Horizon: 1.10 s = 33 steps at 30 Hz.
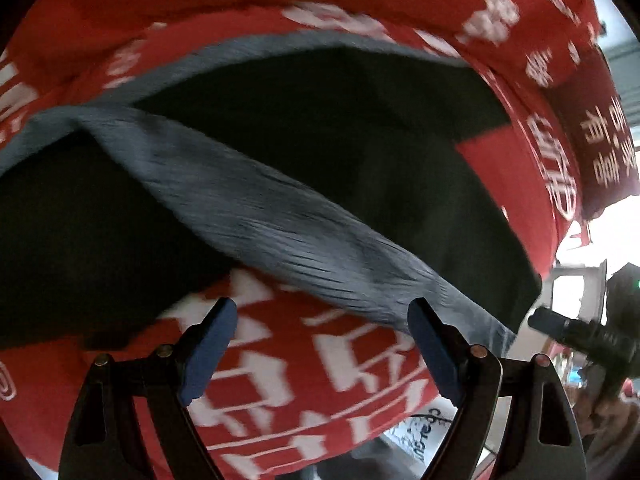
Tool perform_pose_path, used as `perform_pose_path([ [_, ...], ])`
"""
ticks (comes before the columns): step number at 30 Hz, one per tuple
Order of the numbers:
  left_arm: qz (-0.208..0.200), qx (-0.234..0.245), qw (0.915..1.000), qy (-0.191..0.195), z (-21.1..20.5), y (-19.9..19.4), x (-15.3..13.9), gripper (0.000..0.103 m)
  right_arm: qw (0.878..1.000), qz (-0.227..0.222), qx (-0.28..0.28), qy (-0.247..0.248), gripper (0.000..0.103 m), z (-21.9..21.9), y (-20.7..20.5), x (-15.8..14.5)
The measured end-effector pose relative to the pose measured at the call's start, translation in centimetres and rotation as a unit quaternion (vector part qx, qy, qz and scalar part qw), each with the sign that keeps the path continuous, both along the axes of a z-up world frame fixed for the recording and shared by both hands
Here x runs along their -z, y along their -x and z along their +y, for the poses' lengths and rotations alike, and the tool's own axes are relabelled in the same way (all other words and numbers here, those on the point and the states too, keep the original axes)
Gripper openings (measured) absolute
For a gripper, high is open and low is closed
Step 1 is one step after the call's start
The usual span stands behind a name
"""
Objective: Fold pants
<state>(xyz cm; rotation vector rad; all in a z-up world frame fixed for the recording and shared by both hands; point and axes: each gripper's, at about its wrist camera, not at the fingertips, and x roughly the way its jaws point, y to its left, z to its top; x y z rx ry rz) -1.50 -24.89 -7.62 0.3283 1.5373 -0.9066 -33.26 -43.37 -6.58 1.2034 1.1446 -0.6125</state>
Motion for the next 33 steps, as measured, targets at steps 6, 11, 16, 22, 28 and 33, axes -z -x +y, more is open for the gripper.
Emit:
perform_pose_path([
  [6,-0.006,0.018,0.9998,0.001,-1.6,2.5,0.7,0.087,0.999,-0.024,0.026,-0.025,0.067,2.0,4.7,3.1],
  [11,0.000,0.007,1.0000,-0.006,-1.9,3.3,2.0,0.087,0.997,-0.053,0.022,-0.045,0.067,2.6,5.1,5.3],
  [16,0.003,-0.009,0.9999,-0.004,-2.0,3.7,2.1,0.087,0.990,-0.094,0.041,-0.097,0.064,1.1,6.1,6.8],
  [22,0.049,-0.035,0.9982,0.001,-2.9,3.7,2.0,0.027,0.972,-0.161,0.030,-0.169,0.016,-0.5,5.8,6.1],
  [28,0.025,-0.062,0.9970,0.037,-5.0,2.2,-2.3,0.027,0.960,-0.239,-0.026,-0.141,0.015,-6.3,0.6,-1.2],
  [33,-0.036,-0.092,0.9932,0.062,-9.2,-2.5,-5.8,0.027,0.957,-0.266,-0.062,-0.095,0.015,-14.2,-6.4,-4.9],
])
